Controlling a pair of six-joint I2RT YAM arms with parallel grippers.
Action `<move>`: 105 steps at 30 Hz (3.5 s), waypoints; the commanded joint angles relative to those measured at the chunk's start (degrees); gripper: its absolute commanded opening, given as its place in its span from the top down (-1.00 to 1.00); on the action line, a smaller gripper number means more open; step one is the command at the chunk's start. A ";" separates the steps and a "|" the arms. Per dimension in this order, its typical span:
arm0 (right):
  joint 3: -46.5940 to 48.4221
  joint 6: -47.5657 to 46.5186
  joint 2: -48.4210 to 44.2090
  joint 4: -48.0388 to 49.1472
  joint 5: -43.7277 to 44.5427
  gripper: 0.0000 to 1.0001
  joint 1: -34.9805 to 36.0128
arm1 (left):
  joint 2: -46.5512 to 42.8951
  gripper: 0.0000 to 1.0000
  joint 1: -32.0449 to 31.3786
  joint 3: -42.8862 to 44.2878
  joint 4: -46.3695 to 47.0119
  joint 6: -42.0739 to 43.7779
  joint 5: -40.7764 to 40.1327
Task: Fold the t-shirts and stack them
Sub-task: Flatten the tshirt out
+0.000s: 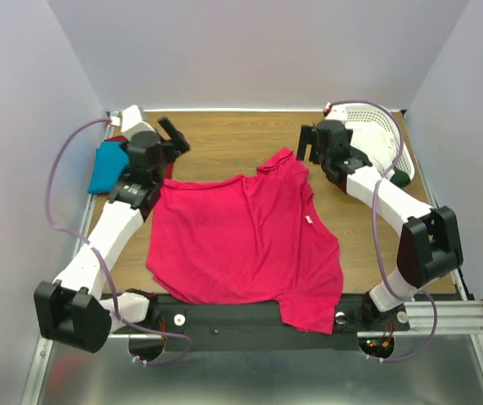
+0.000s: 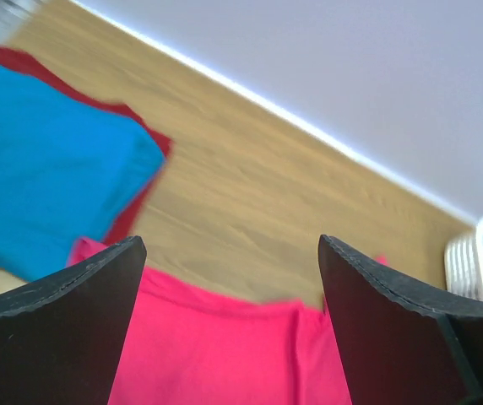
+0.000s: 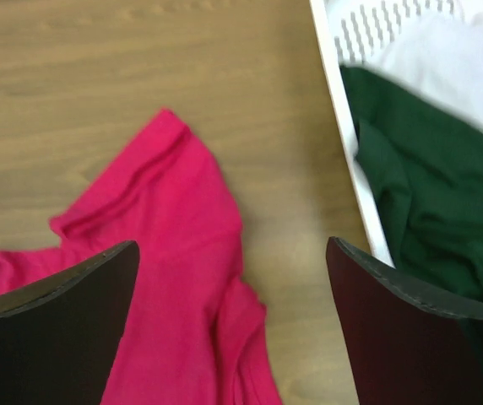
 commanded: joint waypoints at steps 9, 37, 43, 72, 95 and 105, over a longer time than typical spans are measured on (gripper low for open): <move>-14.29 9.31 -1.27 1.66 -2.39 -0.59 -1.41 | 13.45 -0.91 -6.46 -10.65 11.31 -2.55 11.46; -16.75 11.69 8.06 3.33 -5.03 0.56 -4.40 | 29.28 -0.91 -6.55 -9.34 17.21 -2.65 17.09; -17.89 11.78 5.60 2.98 -2.13 0.99 -5.89 | 30.16 -0.91 -6.55 -8.64 17.39 -2.56 17.18; -26.68 7.56 -8.91 3.33 -15.73 -0.73 -5.89 | 26.80 -0.91 -9.80 -11.98 14.49 -1.24 12.78; -21.59 11.16 6.73 6.85 -12.94 -0.74 -4.31 | 37.27 -0.92 -9.80 -5.39 13.17 0.96 11.65; -15.61 12.22 12.54 5.80 -8.11 -0.75 -4.40 | 44.39 -0.92 -9.63 4.63 9.84 3.68 9.36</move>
